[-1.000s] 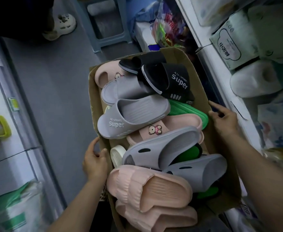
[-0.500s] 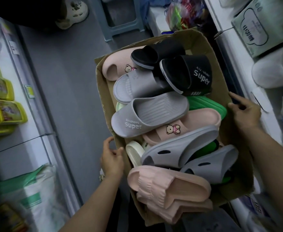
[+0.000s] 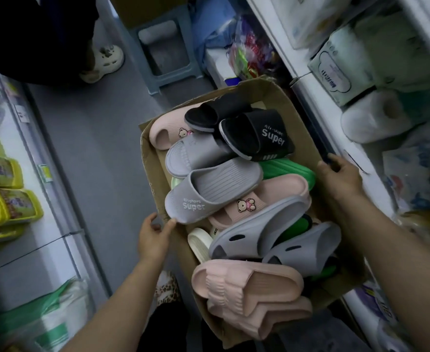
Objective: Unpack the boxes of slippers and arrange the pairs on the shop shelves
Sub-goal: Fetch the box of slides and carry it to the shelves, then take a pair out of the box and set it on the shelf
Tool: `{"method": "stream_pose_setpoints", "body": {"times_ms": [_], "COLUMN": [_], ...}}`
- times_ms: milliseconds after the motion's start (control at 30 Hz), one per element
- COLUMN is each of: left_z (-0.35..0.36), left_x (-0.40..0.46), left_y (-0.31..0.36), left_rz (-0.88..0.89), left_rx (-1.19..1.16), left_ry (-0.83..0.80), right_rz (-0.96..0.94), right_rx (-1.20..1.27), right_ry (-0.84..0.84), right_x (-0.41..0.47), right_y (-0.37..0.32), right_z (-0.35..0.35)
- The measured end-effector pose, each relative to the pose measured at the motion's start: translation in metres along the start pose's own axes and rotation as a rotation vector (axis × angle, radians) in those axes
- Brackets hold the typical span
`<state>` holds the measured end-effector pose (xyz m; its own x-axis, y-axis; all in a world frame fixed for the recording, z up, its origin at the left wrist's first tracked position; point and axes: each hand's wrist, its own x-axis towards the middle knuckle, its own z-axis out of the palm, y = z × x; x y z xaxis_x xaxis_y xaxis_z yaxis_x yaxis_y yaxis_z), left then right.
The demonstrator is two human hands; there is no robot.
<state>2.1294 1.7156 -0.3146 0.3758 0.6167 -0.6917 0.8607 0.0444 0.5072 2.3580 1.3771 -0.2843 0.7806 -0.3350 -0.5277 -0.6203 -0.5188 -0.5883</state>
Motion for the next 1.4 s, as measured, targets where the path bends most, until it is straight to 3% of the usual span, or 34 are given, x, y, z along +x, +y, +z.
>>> {"method": "stream_pose_setpoints", "body": {"times_ms": [100, 200, 333, 433, 533, 633, 767, 900, 1133, 1400], "left_z": [-0.011, -0.014, -0.003, 0.009, 0.019, 0.021, 0.018, 0.021, 0.052, 0.076], "left_x": [0.004, 0.012, 0.024, 0.039, 0.060, 0.079, 0.104, 0.112, 0.114, 0.070], "left_y": [0.043, 0.087, 0.143, 0.178, 0.206, 0.224, 0.248, 0.266, 0.290, 0.291], "left_rz": [0.086, 0.212, 0.351, 0.405, 0.434, 0.468, 0.409, 0.375, 0.295, 0.137], "left_rx": [-0.049, -0.116, -0.119, -0.091, -0.003, 0.117, 0.236, 0.310, 0.414, 0.168], "left_ry": [0.037, 0.042, -0.031, -0.113, -0.217, -0.262, -0.345, -0.432, -0.571, -0.648], "right_rz": [-0.044, -0.008, 0.271, 0.396, 0.485, 0.571, 0.614, 0.613, 0.480, 0.275], "right_rx": [0.058, 0.146, 0.493, 0.637, 0.564, 0.567, 0.737, 0.842, 0.694, 0.783], "right_ry": [-0.010, -0.122, -0.258, -0.182, -0.125, -0.179, -0.099, 0.013, 0.145, 0.284], "right_x": [-0.026, -0.049, -0.066, -0.063, -0.052, -0.052, -0.055, -0.057, -0.094, -0.129], "right_y": [-0.026, -0.052, -0.090, -0.105, -0.105, -0.105, -0.114, -0.110, -0.105, -0.091], "right_z": [0.007, 0.026, 0.062, 0.089, 0.104, 0.109, 0.112, 0.112, 0.096, 0.072]}}
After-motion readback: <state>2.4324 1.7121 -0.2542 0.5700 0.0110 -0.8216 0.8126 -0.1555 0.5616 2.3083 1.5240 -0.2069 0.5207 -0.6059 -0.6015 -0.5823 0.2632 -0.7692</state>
